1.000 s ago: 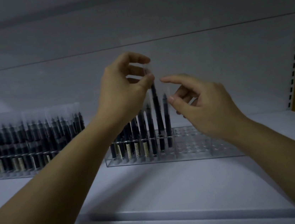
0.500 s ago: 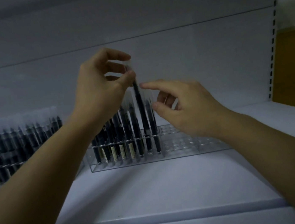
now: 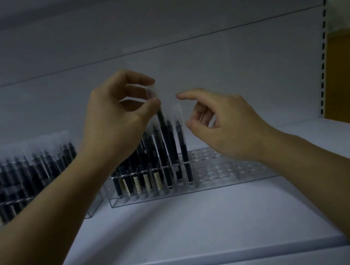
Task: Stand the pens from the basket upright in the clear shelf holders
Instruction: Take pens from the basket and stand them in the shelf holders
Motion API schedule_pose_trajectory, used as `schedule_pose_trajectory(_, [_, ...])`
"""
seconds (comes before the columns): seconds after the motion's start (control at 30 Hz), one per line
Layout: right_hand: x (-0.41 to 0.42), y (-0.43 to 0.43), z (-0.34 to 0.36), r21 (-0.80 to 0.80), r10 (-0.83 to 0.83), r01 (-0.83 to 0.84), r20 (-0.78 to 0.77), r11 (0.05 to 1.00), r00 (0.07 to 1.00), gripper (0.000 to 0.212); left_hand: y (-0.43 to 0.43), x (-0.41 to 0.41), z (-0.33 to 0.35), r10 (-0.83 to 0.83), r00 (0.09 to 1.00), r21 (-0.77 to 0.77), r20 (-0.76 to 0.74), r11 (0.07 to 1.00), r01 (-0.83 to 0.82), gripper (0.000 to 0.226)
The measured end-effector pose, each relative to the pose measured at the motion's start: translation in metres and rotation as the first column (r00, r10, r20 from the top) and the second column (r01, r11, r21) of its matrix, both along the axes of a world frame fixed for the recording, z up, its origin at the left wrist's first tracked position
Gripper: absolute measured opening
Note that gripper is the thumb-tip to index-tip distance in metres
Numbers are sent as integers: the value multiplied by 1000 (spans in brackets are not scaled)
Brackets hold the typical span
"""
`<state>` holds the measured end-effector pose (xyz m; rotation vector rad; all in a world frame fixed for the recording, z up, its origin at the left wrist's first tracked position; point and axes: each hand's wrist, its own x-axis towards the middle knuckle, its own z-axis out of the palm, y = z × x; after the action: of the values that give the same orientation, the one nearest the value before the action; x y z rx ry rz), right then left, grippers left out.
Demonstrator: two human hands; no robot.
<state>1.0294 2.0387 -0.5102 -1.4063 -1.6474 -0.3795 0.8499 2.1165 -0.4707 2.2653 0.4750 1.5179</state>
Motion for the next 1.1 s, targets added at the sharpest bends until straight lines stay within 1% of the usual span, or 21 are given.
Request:
schedule_pose_trajectory(0.03, [0,0,0,3,-1,1,1,1000,1000,46,-1,1,-2,33,999,30,-23,999,-32,23])
schedule_pose_trajectory(0.13, [-1,0,-1,8,-7,6,2,1000,1000,45,-5,4,-9,144,974,168,-173,979,-115,25])
schedule_pose_trajectory(0.17, [-1,0,-2,4,-9,9,2,1000,1000,44,-6,4,-11,175,964,200,-199,970,-135,25])
schedule_pose_trajectory(0.3, [-1,0,-3,-11,-9,9,-7,1000,1000,45,-4,2,-13,289,922,260,-259,940,-222,16])
schedule_pose_trajectory(0.4, [-2,0,-3,-12,-5,5,-3,1000,1000,45,-5,1,-12,322,906,301,-275,924,-237,18])
schedule_pose_trajectory(0.5, [-3,-1,-3,2,-16,16,-2,1000,1000,46,-8,-1,-12,356,895,342,-268,904,-257,23])
schedule_pose_trajectory(0.57, [-5,-2,-2,13,-23,23,11,1000,1000,48,-11,-4,-14,417,863,406,-286,868,-285,32])
schedule_pose_trajectory(0.63, [-9,-5,0,14,-21,21,36,1000,999,56,-13,-8,-18,480,817,504,-318,816,-284,46])
schedule_pose_trajectory(0.7, [-15,-8,3,-10,-43,44,77,999,996,65,-18,-15,-21,524,778,565,-347,779,-273,54])
schedule_pose_trajectory(0.8, [-28,-15,8,-55,-134,145,158,988,978,74,-25,-28,-24,525,775,582,-353,771,-257,55])
schedule_pose_trajectory(0.87, [-40,-26,6,-62,-162,174,160,983,974,76,-33,-40,-27,511,787,571,-345,780,-256,56])
schedule_pose_trajectory(1.0, [-72,-61,-22,-7,-75,75,24,997,997,73,-54,-74,-45,402,857,510,-323,837,-200,50])
schedule_pose_trajectory(1.1, [-103,-86,-48,30,-22,22,-7,999,1000,67,-71,-103,-66,349,884,486,-310,858,-168,47])
